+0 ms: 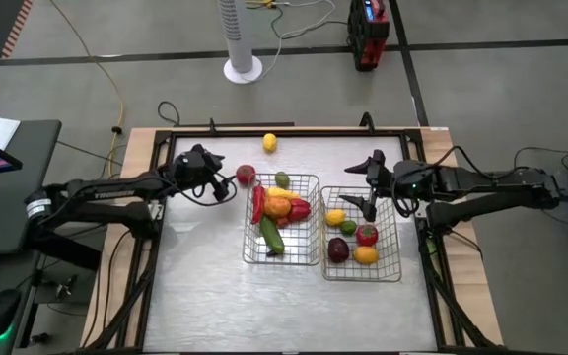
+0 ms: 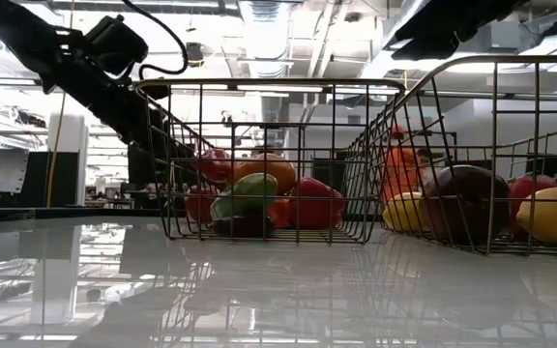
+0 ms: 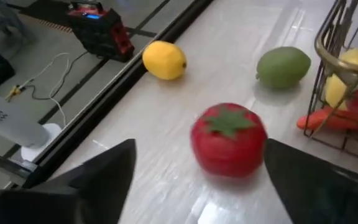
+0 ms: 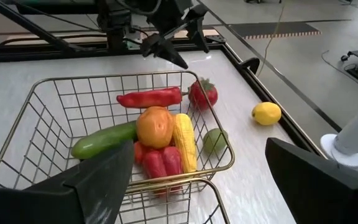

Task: Sort produce into baskets
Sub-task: Put the tomato into the left wire basket

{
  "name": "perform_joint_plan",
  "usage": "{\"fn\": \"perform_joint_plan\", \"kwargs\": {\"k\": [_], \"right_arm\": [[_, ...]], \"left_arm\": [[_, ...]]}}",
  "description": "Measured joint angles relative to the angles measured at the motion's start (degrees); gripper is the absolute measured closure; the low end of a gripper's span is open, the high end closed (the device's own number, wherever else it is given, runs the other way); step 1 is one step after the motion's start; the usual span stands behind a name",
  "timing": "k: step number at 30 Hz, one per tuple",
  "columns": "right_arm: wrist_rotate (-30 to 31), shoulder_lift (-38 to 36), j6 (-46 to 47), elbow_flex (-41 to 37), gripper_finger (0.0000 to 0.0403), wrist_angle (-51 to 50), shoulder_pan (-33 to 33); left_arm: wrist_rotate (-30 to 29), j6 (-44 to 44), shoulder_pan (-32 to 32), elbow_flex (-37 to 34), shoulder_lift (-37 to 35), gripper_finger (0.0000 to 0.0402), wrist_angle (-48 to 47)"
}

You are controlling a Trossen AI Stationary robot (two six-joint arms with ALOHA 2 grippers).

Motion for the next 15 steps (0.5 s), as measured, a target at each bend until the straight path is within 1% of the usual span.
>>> {"fn": "perform_joint_plan", "kwargs": {"k": [3,5,9,15], "right_arm": [[0.0,0.0,0.8,0.0,0.0014,0.0,0.0],[0.0,0.0,1.4,0.0,0.0014,0.0,0.0],[0.0,0.0,1.9,0.0,0.0014,0.0,0.0],[0.0,0.0,2.6,0.0,0.0014,-0.9,0.0]], "left_arm": [[0.8,1.0,0.0,0.0,3.2,0.0020,2.6],[1.8,1.7,0.0,0.0,5.9,0.0007,5.7],[2.7,2.4,0.6,1.4,11.9,0.0012,10.3],[7.7,2.2,4.6,5.5,20.8,0.0008,10.8]]}}
